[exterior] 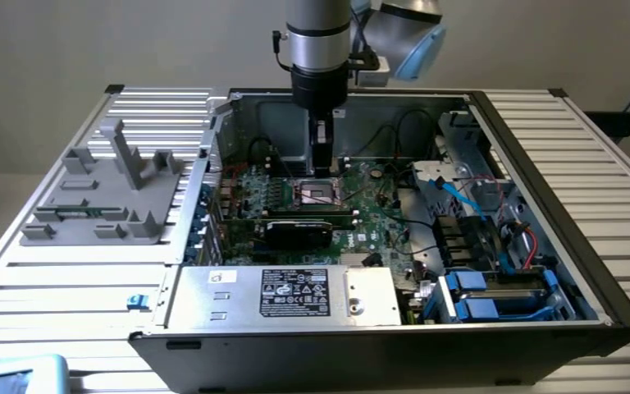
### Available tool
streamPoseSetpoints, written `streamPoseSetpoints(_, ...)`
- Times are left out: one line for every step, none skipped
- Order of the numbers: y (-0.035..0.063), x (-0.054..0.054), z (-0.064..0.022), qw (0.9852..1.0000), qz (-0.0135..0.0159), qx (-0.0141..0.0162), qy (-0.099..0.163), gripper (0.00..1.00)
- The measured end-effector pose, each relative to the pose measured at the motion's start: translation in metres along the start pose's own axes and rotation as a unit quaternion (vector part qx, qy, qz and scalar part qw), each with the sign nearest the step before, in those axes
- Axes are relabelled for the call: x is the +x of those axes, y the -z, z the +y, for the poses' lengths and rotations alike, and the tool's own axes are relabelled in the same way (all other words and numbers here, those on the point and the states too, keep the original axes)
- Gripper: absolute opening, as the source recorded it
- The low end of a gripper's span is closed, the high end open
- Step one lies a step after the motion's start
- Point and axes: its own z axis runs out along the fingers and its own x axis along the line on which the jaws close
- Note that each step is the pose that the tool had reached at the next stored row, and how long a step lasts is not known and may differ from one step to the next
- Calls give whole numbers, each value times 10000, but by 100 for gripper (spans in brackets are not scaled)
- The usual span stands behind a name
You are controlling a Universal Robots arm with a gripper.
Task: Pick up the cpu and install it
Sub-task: 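Place the cpu into insertion slot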
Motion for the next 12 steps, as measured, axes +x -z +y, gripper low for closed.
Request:
streamPoseSetpoints(-18,0,-1,10000,0,0,0,55)
streamPoseSetpoints(-36,0,-2,10000,0,0,-1,55)
streamPoseSetpoints(-54,0,-4,10000,0,0,-1,55)
streamPoseSetpoints(-72,0,-5,10000,0,0,-1,55)
streamPoseSetpoints(-91,0,-6,10000,0,0,-2,55)
streamPoseSetpoints(-109,-1,-7,10000,0,0,-1,55)
streamPoseSetpoints(-127,-1,-9,10000,0,1,-2,55)
streamPoseSetpoints(-145,-1,-10,10000,0,0,-2,55)
streamPoseSetpoints(-163,-1,-11,10000,0,0,-2,55)
streamPoseSetpoints(-181,-1,-12,10000,0,0,-2,55)
streamPoseSetpoints(-199,-1,-13,10000,0,0,-2,55)
streamPoseSetpoints(-217,-1,-14,10000,-1,0,-2,55)
